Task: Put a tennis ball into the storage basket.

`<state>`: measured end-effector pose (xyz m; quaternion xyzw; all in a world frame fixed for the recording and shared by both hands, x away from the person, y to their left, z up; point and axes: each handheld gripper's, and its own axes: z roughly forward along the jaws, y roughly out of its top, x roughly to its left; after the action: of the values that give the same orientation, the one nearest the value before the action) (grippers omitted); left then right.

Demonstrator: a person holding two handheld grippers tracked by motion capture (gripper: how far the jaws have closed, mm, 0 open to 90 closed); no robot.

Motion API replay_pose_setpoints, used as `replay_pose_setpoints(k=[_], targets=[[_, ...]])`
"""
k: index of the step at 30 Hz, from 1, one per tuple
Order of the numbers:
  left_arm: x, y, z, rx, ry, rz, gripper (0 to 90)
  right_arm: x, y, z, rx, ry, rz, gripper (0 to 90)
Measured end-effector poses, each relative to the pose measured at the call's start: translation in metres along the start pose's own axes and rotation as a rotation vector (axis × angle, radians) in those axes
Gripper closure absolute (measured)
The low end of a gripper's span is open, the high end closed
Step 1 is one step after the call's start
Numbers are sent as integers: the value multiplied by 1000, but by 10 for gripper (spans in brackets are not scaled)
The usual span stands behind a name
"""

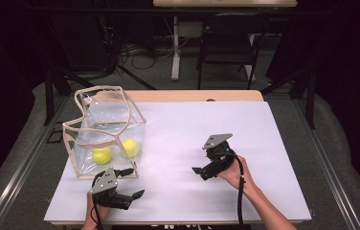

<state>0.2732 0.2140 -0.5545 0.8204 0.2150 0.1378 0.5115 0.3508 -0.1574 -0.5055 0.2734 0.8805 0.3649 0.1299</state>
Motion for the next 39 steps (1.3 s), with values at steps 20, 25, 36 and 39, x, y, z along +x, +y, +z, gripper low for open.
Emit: replay_pose_setpoints(k=[20,25,36,39], targets=[[0,0,-1,3,4,2,161,7,-38,-15,-11,-23,33,1],[1,0,-1,4,9,-2,160,9,-48,-18,-26,-34,47,1],[0,0,0,8,8,-2,161,12,-70,-28,-56,-69,83,0],[1,0,0,18,11,-5,161,11,-75,-30,-60,-71,89,0]])
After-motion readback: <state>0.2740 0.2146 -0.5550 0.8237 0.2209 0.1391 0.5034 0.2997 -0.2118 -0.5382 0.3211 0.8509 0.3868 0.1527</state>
